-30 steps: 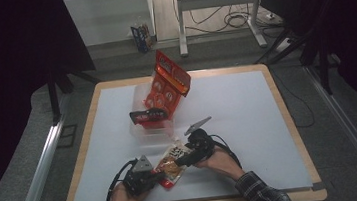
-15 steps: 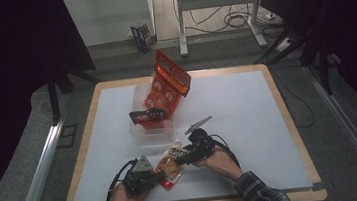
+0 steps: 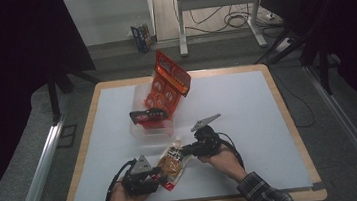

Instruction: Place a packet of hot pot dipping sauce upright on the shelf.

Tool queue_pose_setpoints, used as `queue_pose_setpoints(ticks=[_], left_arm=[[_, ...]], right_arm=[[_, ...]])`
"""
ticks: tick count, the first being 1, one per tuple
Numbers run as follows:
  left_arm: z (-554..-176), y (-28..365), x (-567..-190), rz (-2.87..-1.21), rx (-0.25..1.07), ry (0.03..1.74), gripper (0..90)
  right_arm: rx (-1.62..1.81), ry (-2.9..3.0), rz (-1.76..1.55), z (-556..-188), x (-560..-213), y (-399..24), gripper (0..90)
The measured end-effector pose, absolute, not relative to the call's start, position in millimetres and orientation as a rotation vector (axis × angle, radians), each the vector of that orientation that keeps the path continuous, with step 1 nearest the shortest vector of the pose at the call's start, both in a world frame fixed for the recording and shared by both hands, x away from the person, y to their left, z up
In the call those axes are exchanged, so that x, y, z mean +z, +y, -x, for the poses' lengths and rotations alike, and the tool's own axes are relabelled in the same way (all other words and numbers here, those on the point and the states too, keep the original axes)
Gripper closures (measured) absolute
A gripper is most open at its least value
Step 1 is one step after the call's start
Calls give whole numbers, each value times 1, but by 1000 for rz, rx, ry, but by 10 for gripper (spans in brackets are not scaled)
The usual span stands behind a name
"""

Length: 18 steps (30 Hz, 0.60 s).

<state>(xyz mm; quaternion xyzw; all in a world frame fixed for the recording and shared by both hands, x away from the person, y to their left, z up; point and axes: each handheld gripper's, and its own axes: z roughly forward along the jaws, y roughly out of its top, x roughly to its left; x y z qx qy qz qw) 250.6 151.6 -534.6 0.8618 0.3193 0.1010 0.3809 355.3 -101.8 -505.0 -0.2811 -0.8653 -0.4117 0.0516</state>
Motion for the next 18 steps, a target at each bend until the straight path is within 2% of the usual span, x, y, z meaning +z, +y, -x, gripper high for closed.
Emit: queue_pose_setpoints(ticks=[4,9,10,12,18], left_arm=[[-249,154,-530,-2149,294,829,409],[-249,159,-527,-2091,295,855,328],[-250,160,-527,-2078,282,883,262],[-251,160,-527,-2072,274,901,212],[-252,164,-525,-2022,246,920,115]], right_arm=[[-1311,-2640,855,-353,-492,-108,844],[-1359,-2637,871,-352,-481,-118,846],[-1373,-2638,879,-351,-477,-122,848],[-1385,-2644,882,-350,-473,-125,849],[-1425,-2667,863,-347,-459,-131,850]])
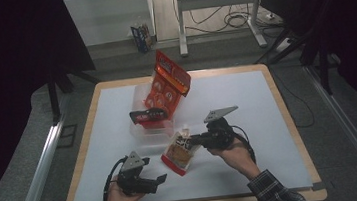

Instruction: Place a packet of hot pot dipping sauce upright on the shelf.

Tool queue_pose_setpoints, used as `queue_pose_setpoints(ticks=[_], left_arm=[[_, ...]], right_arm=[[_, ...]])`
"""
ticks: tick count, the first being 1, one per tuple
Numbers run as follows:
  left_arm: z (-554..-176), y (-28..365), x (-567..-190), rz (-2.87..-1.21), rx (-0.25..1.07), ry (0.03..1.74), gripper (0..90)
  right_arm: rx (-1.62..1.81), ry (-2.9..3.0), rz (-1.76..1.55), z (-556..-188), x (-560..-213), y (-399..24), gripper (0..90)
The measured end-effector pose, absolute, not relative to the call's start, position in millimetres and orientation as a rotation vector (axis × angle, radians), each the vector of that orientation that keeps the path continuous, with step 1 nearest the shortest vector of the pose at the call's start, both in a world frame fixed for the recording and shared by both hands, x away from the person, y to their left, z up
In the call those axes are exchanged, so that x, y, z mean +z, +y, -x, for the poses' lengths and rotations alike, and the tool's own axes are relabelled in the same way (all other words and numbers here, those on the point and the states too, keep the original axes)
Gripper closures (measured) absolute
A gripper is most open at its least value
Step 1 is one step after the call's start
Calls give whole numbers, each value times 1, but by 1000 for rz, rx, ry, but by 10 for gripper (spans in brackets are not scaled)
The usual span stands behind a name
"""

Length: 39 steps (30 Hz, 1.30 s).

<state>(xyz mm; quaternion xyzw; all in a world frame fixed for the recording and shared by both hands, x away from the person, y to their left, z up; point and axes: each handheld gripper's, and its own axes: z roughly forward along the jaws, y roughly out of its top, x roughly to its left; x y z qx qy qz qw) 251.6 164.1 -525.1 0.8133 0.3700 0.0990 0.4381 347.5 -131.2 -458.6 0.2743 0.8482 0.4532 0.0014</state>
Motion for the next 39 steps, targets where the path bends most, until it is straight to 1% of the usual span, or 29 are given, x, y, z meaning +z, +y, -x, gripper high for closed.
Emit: queue_pose_setpoints(ticks=[2,4,10,28,39], left_arm=[[-252,165,-525,-2010,239,925,107],[-252,167,-525,-1996,217,930,86],[-252,170,-523,-1973,200,917,70],[-251,170,-522,-1969,199,895,55],[-251,171,-521,-1969,199,895,55]], right_arm=[[1427,2660,-856,-347,-457,-131,850],[1435,2641,-831,-347,-448,-133,851],[1441,2612,-809,-348,-434,-136,852],[1427,2519,-790,-355,-398,-154,854],[1404,2498,-749,-371,-387,-143,854]])
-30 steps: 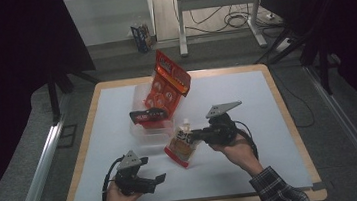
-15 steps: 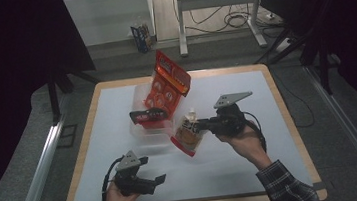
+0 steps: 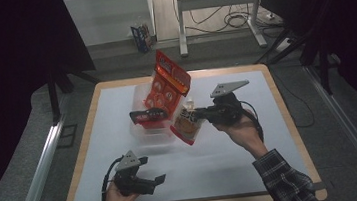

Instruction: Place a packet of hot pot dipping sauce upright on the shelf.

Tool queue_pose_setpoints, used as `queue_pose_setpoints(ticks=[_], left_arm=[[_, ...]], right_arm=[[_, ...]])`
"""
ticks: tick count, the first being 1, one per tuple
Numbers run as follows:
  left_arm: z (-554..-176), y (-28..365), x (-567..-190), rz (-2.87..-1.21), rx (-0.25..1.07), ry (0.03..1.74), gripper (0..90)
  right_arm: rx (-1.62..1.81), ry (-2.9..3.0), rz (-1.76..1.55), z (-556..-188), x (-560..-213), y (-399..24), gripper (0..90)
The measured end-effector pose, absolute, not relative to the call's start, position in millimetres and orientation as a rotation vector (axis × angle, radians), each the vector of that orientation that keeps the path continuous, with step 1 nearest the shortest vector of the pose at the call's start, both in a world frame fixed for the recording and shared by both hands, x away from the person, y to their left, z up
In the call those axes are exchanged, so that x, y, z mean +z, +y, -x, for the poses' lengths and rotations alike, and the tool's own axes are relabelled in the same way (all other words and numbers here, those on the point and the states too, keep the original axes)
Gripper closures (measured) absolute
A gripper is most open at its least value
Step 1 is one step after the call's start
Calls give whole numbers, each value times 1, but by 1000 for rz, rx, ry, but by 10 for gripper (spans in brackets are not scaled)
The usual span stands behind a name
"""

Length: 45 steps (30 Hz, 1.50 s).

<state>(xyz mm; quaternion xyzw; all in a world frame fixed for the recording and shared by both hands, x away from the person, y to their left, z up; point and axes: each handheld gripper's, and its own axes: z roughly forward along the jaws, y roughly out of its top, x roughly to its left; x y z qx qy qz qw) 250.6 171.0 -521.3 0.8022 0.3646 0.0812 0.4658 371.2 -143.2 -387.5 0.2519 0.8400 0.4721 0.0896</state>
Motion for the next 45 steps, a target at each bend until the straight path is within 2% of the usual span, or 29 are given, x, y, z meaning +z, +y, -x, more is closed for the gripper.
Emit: queue_pose_setpoints(ticks=[32,45], left_arm=[[-248,171,-519,-1970,217,864,55],[-247,171,-518,-1975,223,859,54]], right_arm=[[1423,2559,-524,-393,-389,-49,851],[1309,2656,-488,-396,-412,-23,843]])
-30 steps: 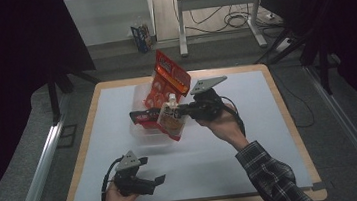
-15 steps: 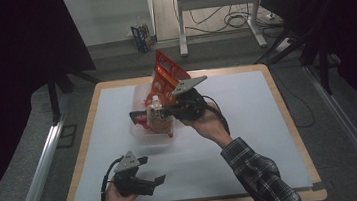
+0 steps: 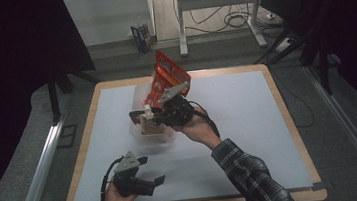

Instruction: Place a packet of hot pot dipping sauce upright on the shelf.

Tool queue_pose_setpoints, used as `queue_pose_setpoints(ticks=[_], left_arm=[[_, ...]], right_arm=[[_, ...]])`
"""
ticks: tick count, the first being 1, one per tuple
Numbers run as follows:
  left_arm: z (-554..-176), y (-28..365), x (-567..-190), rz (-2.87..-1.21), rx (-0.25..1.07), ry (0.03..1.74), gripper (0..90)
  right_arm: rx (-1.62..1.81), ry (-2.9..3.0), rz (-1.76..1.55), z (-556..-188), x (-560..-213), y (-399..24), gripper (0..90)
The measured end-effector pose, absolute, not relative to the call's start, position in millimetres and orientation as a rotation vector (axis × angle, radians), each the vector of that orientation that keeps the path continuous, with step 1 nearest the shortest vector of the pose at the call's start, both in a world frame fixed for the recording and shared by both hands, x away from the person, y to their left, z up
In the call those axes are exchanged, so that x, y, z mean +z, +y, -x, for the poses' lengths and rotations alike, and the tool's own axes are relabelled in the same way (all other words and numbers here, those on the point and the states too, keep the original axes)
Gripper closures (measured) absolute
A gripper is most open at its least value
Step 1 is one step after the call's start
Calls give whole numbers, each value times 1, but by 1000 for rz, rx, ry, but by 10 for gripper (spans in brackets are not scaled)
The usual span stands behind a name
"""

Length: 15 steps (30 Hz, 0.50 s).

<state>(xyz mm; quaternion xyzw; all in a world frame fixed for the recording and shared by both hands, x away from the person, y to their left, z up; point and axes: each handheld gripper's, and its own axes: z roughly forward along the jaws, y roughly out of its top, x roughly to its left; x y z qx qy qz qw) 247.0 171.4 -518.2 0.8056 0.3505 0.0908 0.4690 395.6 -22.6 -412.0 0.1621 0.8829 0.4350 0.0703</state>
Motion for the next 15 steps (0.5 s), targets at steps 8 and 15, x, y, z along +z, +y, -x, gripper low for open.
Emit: queue_pose_setpoints(ticks=[8,15], left_arm=[[-247,170,-518,-1981,226,855,54],[-246,170,-519,-1984,231,855,54]], right_arm=[[1261,2673,-493,-397,-423,-20,735],[1290,2658,-515,-396,-420,-22,604]])
